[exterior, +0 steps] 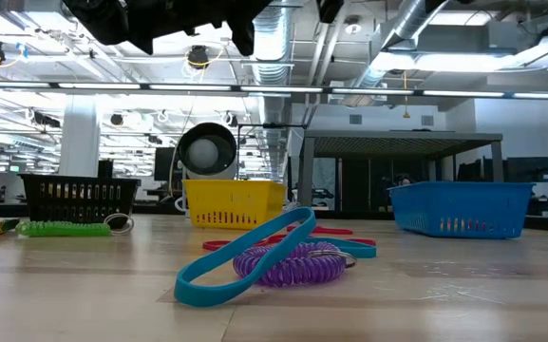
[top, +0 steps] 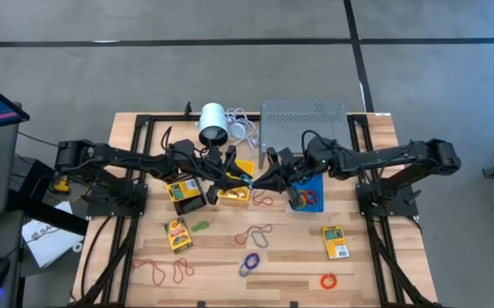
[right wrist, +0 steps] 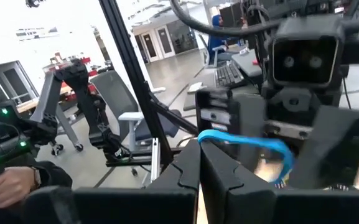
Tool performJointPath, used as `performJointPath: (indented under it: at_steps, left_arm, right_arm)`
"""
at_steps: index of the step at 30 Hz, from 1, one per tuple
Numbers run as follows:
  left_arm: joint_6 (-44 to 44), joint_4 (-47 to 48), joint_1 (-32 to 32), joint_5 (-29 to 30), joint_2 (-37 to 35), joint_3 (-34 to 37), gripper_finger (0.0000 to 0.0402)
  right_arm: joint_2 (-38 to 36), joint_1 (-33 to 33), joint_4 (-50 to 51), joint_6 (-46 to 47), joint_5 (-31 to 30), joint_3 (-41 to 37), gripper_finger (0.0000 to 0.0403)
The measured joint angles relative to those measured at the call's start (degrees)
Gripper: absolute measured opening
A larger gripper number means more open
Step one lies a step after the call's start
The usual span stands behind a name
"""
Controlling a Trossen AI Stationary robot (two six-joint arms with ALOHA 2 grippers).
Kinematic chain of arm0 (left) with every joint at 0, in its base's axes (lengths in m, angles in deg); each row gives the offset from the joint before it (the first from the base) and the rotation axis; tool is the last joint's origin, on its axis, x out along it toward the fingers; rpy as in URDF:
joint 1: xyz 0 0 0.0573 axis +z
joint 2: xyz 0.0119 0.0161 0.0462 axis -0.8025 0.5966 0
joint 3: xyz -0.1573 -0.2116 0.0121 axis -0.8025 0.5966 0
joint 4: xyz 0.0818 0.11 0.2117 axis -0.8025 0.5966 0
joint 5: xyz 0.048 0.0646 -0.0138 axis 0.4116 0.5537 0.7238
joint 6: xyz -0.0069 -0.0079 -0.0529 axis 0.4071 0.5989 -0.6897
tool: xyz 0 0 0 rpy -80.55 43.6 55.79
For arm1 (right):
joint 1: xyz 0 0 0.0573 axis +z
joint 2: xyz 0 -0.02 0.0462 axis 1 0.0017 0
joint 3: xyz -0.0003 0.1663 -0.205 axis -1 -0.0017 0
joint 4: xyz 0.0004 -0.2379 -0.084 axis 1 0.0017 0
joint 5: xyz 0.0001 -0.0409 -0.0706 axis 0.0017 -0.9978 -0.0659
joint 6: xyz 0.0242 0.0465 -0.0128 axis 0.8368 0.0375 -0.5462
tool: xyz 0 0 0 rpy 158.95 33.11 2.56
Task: Pick & Place Office Desk Supplies
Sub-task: Put the top right blue rubber band into the yellow basket
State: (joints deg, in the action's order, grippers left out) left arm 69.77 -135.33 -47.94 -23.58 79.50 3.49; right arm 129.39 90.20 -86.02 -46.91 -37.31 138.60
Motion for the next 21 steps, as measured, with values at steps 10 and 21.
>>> performJointPath:
  at_steps: [10, 21]
  left_arm:
    - [2.98, -0.04, -0.34, -1.09, 0.00, 0.00, 0.0001]
    - [3.12, -0.04, -0.14, -1.06, 0.00, 0.00, 0.0000]
  right_arm:
    - [-0.03, -0.23, 1.38, -0.04, 0.00, 0.00, 0.0000]
    - [-0.03, -1.63, 1.62, 0.17, -0.02, 0.00, 0.0074]
